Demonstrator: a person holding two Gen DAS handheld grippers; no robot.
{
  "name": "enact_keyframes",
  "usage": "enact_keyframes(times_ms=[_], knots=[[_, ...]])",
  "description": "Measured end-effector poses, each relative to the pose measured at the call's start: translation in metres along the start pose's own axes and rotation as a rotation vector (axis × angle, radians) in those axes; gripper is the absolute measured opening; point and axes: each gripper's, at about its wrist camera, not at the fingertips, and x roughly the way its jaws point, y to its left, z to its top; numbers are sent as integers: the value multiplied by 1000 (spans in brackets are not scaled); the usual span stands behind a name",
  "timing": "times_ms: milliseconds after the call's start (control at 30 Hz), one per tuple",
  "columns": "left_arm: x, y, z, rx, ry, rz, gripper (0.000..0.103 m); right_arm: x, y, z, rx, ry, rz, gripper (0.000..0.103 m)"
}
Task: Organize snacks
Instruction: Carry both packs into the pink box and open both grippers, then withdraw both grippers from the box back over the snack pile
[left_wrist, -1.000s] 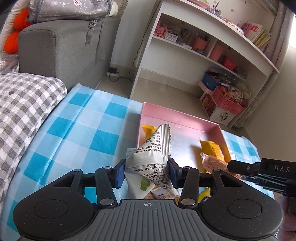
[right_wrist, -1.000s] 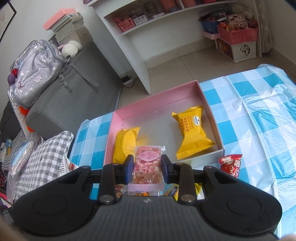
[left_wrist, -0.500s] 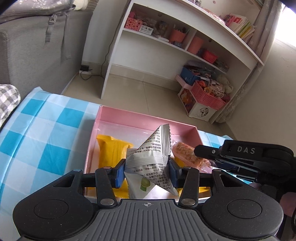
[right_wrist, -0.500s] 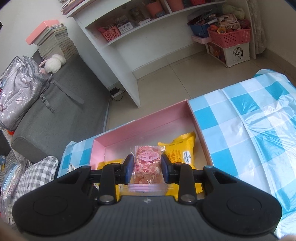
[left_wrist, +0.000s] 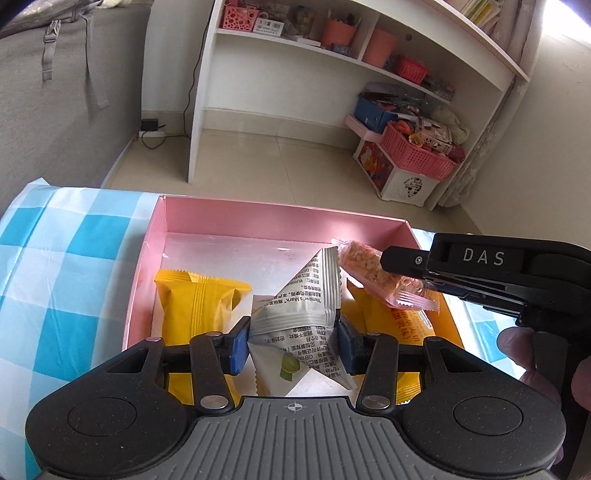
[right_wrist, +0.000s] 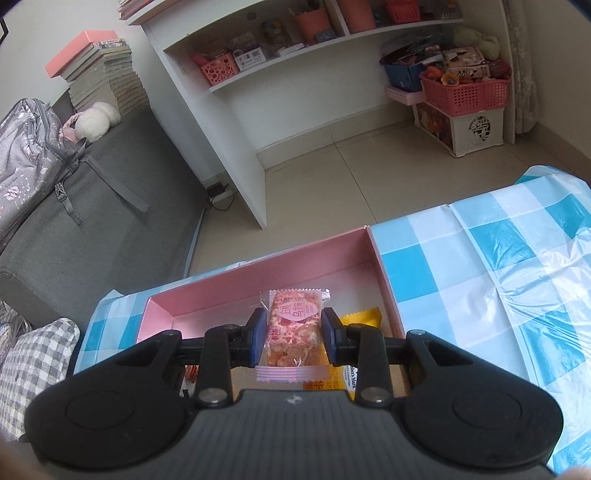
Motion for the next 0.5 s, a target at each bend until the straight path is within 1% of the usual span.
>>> enact_keyframes(times_ms=[33, 100, 133, 167, 200, 267, 367, 500], knots=[[1, 0, 0, 5, -2, 3, 49, 0, 0, 0, -1, 0, 0, 30], [1, 1, -1, 10, -1, 5, 54, 0, 0, 1, 8, -3, -2, 34], [0, 1, -1, 11, -3, 1, 60, -1, -1, 2, 11, -6, -6, 36], [-1, 2, -1, 11, -6, -7, 67, -2, 0, 2, 11, -7, -5, 44], [-3, 2, -2, 11, -11, -13, 71, -4, 0, 2, 9, -7, -3, 49], [-8, 2, -2, 13, -22, -20, 79, -6, 1, 2, 1, -8, -6, 54], [-14, 0, -1, 16, -26, -28, 83, -12, 3, 3, -5, -10, -6, 60], [-26, -3, -2, 29, -26, -33, 85, -24, 4, 4, -12, -20, -11, 69]])
